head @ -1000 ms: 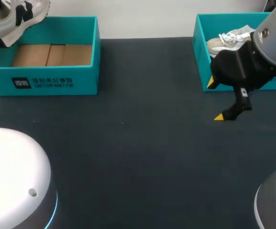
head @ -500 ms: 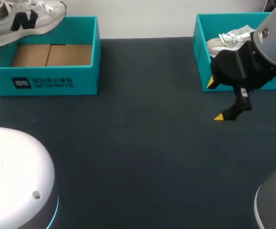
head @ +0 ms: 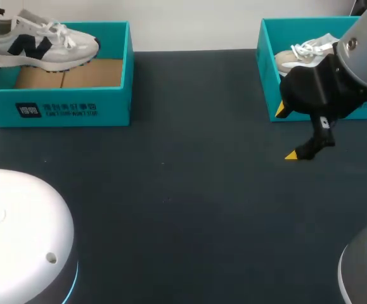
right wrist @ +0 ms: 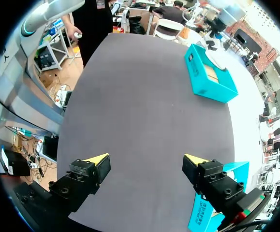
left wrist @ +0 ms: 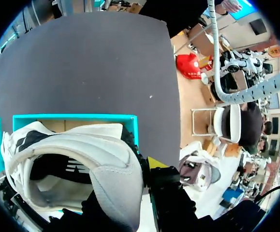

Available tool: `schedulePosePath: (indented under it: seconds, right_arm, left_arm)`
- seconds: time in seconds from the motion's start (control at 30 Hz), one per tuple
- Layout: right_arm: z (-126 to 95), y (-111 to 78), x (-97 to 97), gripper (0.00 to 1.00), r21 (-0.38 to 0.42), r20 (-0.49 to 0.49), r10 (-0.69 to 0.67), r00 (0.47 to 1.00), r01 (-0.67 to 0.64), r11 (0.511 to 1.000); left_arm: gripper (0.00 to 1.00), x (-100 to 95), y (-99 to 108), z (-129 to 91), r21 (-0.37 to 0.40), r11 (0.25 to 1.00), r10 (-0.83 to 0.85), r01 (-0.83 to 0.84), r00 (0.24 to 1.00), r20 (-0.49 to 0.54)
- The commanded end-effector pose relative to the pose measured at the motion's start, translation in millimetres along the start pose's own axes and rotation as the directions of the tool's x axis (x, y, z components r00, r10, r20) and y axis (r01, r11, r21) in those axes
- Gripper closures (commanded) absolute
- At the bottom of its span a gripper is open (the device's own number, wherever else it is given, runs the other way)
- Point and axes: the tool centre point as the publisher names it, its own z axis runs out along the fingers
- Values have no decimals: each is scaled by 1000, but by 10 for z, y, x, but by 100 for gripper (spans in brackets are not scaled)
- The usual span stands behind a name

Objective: Take the shoe out of the shoebox, open the shoe tongue, remove and reinsert the insole, then place the shoe into the shoebox

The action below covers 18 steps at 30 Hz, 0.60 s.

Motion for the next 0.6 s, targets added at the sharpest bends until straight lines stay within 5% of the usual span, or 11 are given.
schedulePosePath:
  seconds: [0.03,0.6]
  right_arm:
    - [15,20,-30,0,4,-6,1,1000,-1,1000]
    - [15,20,-30,0,4,-6,1,1000,-1,1000]
  left_arm:
    - [100,60,10,6,-3,1000,-24,24,999,26]
    - [100,33,373,154,-17,1000,-23,24,999,45]
